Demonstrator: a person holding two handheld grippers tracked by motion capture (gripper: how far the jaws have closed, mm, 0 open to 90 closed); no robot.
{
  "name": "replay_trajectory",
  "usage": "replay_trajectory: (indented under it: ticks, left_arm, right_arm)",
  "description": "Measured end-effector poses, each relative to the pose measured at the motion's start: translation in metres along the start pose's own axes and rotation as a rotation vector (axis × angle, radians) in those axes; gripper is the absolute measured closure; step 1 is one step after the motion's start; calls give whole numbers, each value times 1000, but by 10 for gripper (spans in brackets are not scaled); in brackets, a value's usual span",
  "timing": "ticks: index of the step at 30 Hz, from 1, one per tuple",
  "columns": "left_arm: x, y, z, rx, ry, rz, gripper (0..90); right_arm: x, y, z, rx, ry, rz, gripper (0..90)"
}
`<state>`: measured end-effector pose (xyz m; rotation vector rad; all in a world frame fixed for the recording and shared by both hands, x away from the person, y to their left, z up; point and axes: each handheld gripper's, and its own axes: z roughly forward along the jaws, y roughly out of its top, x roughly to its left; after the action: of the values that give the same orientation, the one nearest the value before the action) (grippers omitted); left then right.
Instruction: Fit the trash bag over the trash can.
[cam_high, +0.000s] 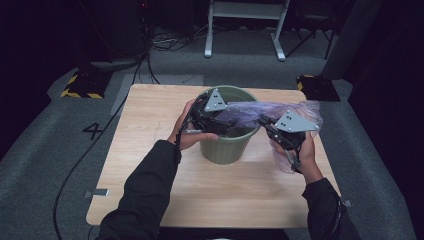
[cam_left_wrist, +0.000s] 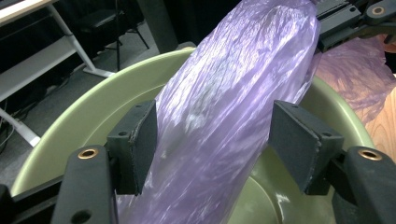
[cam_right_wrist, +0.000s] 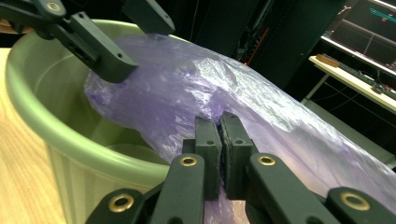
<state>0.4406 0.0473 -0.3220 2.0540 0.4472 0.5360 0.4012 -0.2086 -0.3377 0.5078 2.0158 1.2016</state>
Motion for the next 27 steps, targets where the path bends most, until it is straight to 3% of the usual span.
replay_trajectory:
  ticks: [3,5,11,18,23,27]
  left_arm:
    - [-1,0,3,26,7,13,468]
    - [0,-1,5,36,-5,22,609]
    - [-1,0,7,80,6,54,794]
    - [1,-3,5,83,4,45,885]
    - [4,-7,1,70,10,25,891]
    - [8,-10,-2,69,12,15,894]
  right_arm:
    - [1,0,-1,2,10,2,868]
    - [1,1,-1,2,8,0,861]
    - [2,0,-3,-8,21,7,825]
    - [0,-2,-11,-36,48,41,608]
    - [0,-6,-16,-42,82,48,482]
    - [2,-9,-23,-55,78,37,397]
